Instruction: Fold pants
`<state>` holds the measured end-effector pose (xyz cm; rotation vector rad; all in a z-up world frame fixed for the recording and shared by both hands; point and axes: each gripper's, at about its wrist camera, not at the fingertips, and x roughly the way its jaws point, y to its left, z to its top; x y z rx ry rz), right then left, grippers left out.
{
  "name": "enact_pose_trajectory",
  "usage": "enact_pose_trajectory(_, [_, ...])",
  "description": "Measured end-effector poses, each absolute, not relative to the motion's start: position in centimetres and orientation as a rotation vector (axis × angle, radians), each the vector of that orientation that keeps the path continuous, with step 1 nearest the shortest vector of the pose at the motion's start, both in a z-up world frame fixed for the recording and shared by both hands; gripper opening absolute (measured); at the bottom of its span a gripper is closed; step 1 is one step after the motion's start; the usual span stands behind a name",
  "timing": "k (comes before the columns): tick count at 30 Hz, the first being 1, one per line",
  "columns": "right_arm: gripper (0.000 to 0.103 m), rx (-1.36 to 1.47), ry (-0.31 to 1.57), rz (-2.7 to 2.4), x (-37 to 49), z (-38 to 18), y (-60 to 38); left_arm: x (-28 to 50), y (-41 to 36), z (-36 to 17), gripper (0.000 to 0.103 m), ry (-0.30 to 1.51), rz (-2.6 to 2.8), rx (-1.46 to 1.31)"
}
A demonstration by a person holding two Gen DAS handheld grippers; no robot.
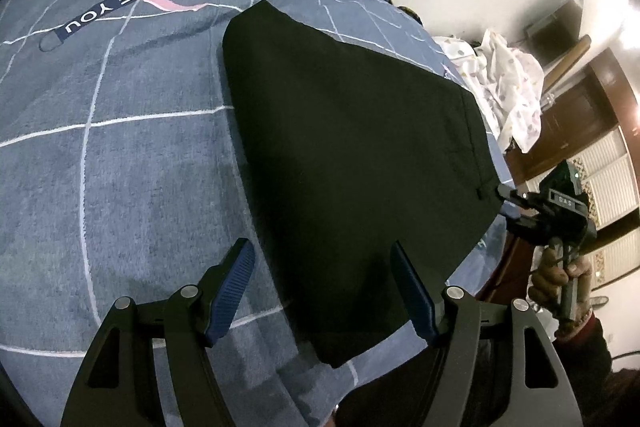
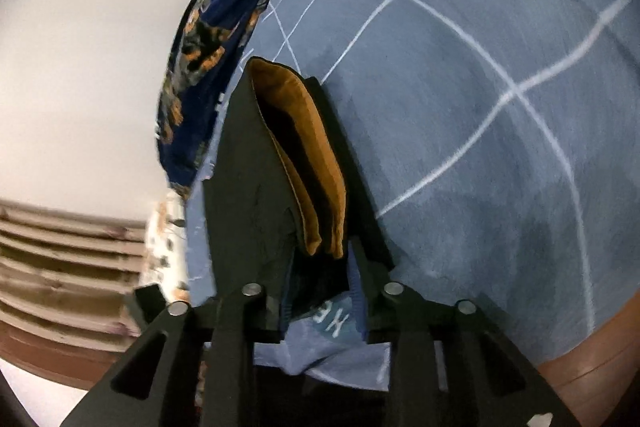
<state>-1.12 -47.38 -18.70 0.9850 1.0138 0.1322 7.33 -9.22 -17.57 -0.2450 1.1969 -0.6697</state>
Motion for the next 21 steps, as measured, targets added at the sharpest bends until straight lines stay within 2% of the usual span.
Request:
enact_pose_trajectory(4, [0.044, 0.923, 1.008, 0.109, -0.1, -18.6, -48.3, 7.6, -9.1, -17.9, 0.071, 1.197, -0.676, -0.247])
enact_pose_trajectory(6, [0.047, 0.924, 1.024, 0.138, 0.8, -19.0, -48.6, 7.9, -9.0, -17.9, 0.071, 1.197, -0.683, -0.250])
enact_pose_trajectory(21, [0.050, 0.772, 1.138, 0.361, 6.2, -19.9, -46.6, 10.2, -10.4, -18.2, 0.072, 1.194, -0.852, -0.214])
